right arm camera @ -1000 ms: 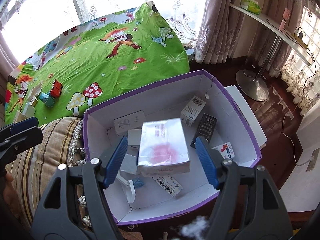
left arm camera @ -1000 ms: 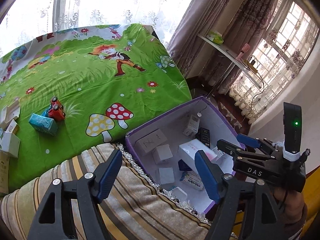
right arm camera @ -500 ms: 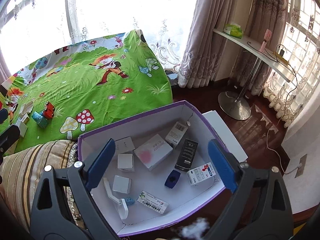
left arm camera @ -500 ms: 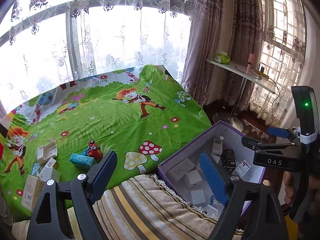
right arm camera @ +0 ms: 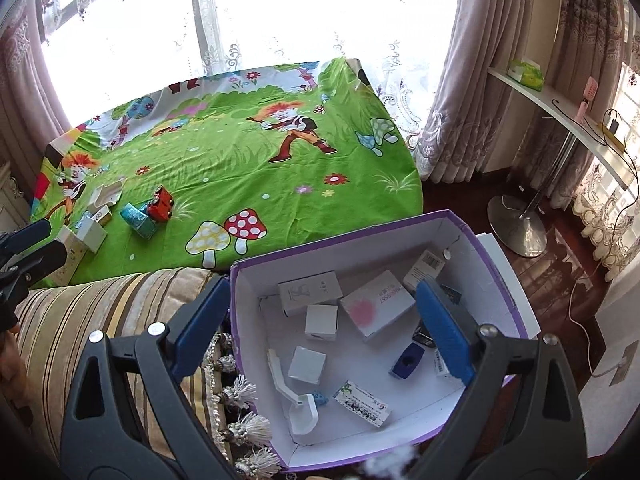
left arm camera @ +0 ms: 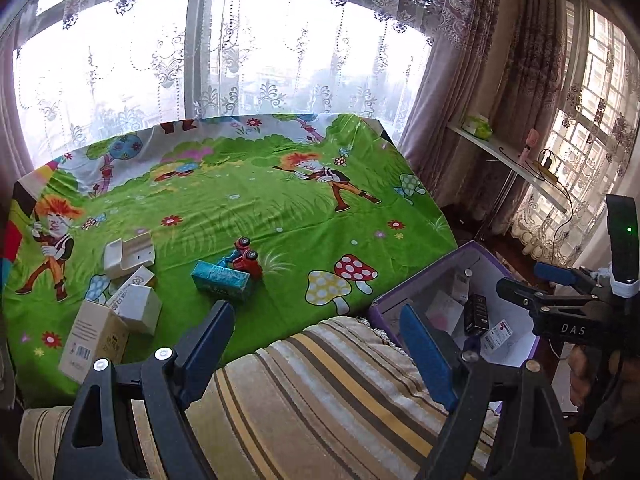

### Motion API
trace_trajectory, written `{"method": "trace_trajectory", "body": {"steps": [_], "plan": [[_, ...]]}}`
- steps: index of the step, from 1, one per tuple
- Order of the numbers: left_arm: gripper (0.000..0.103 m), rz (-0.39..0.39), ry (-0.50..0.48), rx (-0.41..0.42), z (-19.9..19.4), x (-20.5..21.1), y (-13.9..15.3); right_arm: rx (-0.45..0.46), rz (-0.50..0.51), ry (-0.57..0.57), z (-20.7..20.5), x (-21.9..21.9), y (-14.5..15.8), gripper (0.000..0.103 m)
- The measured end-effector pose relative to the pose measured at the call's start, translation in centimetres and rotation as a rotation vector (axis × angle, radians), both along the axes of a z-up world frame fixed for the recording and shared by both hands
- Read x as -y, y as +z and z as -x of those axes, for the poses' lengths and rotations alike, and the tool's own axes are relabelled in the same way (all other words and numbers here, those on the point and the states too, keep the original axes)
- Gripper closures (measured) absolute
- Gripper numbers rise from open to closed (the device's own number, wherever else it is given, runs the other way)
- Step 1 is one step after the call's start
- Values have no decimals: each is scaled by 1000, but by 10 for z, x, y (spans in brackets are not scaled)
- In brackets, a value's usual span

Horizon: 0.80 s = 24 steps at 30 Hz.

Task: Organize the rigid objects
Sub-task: 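Move both open tools back over the remaining items on the bed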

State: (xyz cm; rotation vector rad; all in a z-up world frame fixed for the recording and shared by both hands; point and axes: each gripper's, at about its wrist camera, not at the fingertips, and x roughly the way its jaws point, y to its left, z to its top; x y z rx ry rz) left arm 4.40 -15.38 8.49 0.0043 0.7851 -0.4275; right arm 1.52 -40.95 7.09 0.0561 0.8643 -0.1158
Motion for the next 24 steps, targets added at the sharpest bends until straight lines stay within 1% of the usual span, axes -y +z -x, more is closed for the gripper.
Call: {"method": "trace_trajectory", "body": {"steps": [3, 9, 13, 18, 24], "plan": [[17, 24, 34, -23, 0, -30, -6, -11, -10, 32, -5, -11, -2, 8], [17, 52, 136, -75, -5, -89, -17, -35, -78, 76, -20, -28, -6, 8], [17, 51, 200, -112, -9, -124, -26, -44, -59, 130, -34, -53, -4, 8], [17, 18, 239, -137, -18, -151, -35, -61, -55, 183, -55, -81, -7, 8], [17, 0, 255, -174, -32, -170, -44, -92, -34, 248, -77, -112, -14, 8]]}}
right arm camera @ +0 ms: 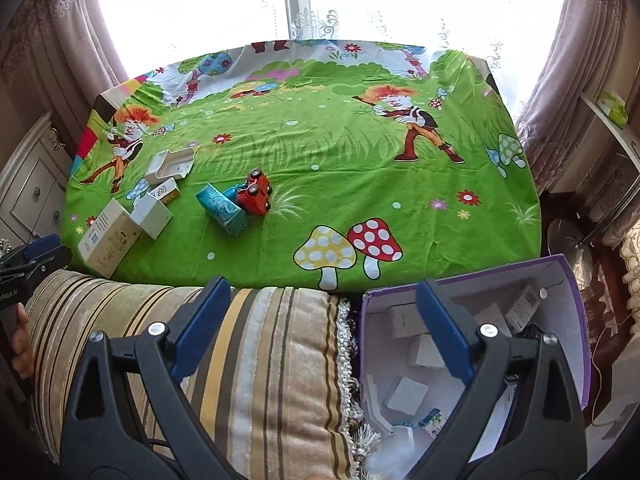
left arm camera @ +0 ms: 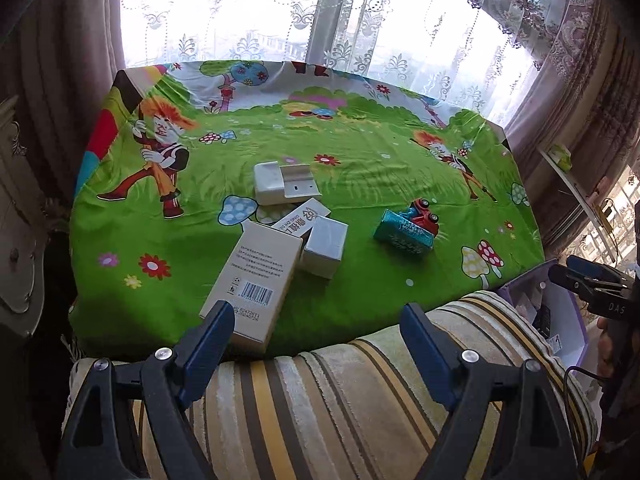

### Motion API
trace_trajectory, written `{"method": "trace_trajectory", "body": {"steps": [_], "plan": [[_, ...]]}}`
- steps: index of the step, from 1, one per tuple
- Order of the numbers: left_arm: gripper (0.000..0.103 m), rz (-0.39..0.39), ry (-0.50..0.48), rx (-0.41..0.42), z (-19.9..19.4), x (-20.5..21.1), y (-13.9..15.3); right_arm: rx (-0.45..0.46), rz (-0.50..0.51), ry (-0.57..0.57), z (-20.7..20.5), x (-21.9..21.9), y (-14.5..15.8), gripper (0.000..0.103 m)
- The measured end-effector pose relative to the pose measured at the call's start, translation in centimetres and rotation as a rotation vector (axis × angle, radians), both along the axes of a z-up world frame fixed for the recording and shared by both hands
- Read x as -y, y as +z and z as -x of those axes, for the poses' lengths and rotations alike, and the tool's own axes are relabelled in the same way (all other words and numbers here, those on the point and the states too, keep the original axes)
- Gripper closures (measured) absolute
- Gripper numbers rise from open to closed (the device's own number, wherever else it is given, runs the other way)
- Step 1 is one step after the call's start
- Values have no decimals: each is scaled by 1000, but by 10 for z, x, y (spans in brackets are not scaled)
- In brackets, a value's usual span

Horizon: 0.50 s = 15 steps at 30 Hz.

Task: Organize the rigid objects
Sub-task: 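Move both open tools back over the remaining items on the bed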

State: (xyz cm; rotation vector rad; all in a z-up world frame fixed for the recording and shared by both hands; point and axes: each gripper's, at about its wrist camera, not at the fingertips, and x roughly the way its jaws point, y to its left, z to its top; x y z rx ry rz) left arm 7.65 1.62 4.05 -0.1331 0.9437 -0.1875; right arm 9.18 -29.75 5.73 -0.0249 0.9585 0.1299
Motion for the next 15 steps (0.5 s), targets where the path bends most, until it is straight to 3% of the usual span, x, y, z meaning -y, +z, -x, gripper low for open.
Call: {"method": "trace_trajectory", "body": {"steps": [8, 15], "plan": [[17, -67, 34, -94, -26, -19, -19, -31, 54, 94, -22, -37, -13, 8], [17, -70, 36, -164, -38, -28, -37, -73, 74, 173, -41, -63, -31, 9]]}}
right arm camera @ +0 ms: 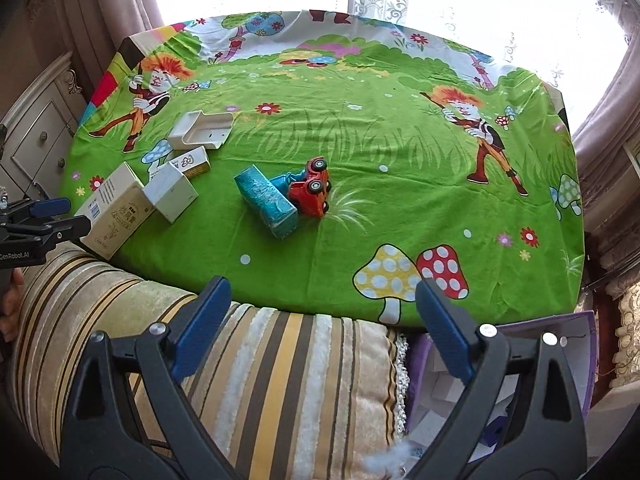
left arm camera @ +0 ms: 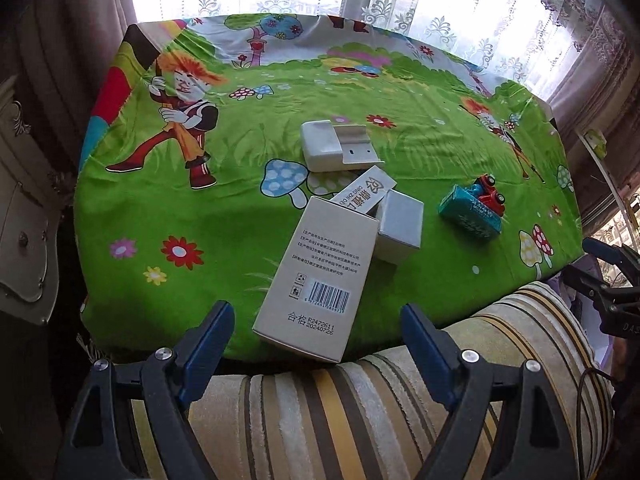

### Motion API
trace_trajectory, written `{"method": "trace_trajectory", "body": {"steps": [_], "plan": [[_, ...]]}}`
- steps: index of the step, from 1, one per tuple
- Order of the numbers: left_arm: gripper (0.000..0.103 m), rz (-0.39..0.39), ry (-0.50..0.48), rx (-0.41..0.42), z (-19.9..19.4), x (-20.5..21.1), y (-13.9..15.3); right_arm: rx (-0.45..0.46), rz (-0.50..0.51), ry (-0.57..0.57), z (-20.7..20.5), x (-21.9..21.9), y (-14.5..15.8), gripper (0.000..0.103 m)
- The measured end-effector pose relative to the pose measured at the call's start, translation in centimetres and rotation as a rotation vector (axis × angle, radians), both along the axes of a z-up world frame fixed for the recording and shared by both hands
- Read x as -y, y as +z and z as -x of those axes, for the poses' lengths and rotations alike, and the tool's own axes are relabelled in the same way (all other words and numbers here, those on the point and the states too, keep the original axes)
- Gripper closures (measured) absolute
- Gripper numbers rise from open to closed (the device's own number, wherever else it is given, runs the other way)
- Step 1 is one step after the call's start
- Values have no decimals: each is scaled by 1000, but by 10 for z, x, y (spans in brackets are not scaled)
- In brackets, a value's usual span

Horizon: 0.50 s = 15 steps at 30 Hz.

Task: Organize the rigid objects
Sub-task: 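Move both open tools back over the remaining items on the bed, then grasp teal tissue pack with right tool while left tool grasps barcode box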

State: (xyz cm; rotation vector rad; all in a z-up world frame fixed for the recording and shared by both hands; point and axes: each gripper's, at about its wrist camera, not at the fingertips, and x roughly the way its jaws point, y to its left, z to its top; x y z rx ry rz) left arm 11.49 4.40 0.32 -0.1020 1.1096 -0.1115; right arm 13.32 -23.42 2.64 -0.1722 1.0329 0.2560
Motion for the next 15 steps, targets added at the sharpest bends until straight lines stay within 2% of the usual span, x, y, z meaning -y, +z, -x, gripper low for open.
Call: {"method": "trace_trajectory", "body": {"steps": [8, 15], "plan": [[18, -8, 9, -35, -11, -3, -12, -29, 33, 92, -29, -28, -16, 20], [31, 2, 10, -63, -16, -4, -24, -41, 76, 174, -50, -54, -32, 36]]}}
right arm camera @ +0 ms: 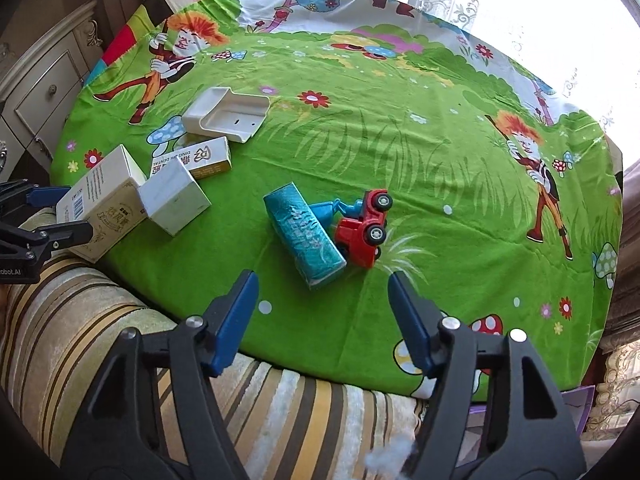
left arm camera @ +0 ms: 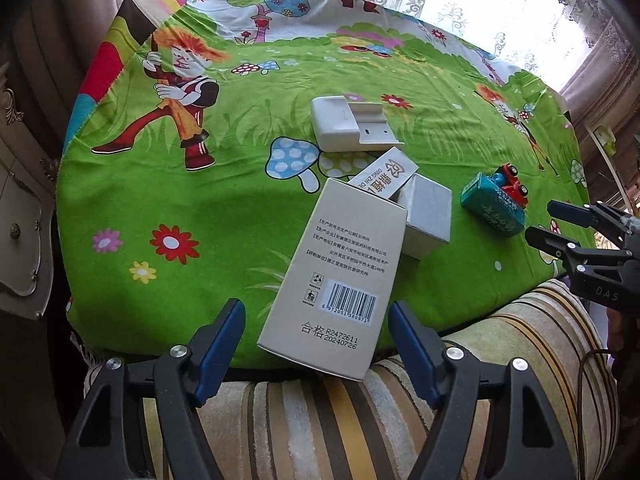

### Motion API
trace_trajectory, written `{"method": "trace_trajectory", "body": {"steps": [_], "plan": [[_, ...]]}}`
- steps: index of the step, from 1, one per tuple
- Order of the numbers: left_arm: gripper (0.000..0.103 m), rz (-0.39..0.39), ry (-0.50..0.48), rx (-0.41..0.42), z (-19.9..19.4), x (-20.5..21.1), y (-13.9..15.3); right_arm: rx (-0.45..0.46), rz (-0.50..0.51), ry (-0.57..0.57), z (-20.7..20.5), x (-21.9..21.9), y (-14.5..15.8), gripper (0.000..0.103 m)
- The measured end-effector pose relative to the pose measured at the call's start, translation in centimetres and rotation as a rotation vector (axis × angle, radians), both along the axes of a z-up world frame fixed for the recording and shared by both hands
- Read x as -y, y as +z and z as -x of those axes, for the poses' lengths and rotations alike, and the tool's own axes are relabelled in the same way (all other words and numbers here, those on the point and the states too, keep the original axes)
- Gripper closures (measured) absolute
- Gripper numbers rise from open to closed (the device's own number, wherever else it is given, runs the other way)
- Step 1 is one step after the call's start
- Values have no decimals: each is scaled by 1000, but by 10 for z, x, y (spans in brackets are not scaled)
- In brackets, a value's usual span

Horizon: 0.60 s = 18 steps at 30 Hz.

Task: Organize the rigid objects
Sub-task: 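Grasp teal tissue pack with right tool while left tool grasps barcode box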

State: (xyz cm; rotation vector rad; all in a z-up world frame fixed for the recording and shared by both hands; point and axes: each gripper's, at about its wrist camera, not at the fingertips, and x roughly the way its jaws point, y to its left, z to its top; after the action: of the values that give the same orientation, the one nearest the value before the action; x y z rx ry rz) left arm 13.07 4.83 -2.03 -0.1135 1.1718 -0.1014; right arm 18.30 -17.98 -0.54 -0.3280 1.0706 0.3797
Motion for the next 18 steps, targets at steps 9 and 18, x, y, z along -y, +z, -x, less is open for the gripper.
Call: {"method": "trace_trajectory", "body": {"steps": [9, 18], "plan": [[41, 27, -2, -3, 0, -1, -4, -27, 41, 46, -21, -19, -18, 55], [43, 33, 1, 13, 4, -1, -3, -96, -10, 78, -23, -26, -31, 70]]}}
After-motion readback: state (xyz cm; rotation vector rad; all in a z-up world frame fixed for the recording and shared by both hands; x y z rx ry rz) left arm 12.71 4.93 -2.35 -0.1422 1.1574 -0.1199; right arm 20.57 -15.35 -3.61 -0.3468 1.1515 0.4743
